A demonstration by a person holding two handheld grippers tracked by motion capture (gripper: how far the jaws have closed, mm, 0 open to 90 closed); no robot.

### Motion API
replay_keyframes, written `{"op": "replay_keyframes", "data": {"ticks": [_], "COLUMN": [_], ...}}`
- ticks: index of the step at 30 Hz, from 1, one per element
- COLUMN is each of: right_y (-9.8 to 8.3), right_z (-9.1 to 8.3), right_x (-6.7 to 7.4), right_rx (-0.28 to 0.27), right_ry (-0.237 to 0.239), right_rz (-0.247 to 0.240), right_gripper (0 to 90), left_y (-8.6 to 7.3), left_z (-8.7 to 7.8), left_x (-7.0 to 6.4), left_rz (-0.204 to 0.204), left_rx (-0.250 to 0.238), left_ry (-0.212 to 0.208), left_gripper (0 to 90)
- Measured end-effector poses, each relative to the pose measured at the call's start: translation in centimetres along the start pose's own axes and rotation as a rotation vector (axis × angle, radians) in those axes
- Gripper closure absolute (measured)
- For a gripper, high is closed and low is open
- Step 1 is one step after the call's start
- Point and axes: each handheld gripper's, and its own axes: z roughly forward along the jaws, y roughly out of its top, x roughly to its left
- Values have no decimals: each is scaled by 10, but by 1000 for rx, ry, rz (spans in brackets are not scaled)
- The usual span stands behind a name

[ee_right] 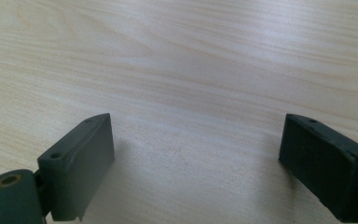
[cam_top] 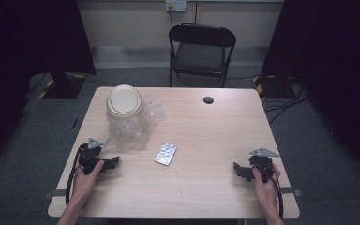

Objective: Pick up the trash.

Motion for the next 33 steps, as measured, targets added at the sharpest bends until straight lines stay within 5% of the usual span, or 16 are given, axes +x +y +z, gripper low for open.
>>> {"op": "replay_keyframes", "data": {"ticks": [10,13,16,23,25,29,31,33], "right_y": [0,0,0,0,0,0,0,0], "right_z": [0,0,0,0,0,0,0,0], "right_x": [0,0,0,0,0,0,0,0], "right_rx": [0,0,1,1,0,0,1,1], "right_ry": [-1,-2,-2,-2,-2,-2,-2,-2], "right_rz": [-2,-3,-3,-3,-3,-3,-3,-3], "right_gripper": [93,93,93,93,93,93,93,93], "left_y": [-1,0,0,5,9,16,23,28], "left_z": [-3,-6,-7,-26,-32,-40,-45,-46], "left_x": [0,0,-1,-5,-5,-9,-12,-16], "left_rz": [2,2,-3,-23,-45,-24,-18,8], "left_rx": [-1,-19,-35,-83,-95,-137,-161,-165], "left_ry": [-1,4,-36,-14,-61,-73,-136,-150], "left_gripper": [27,192,166,184,189,188,185,185]}}
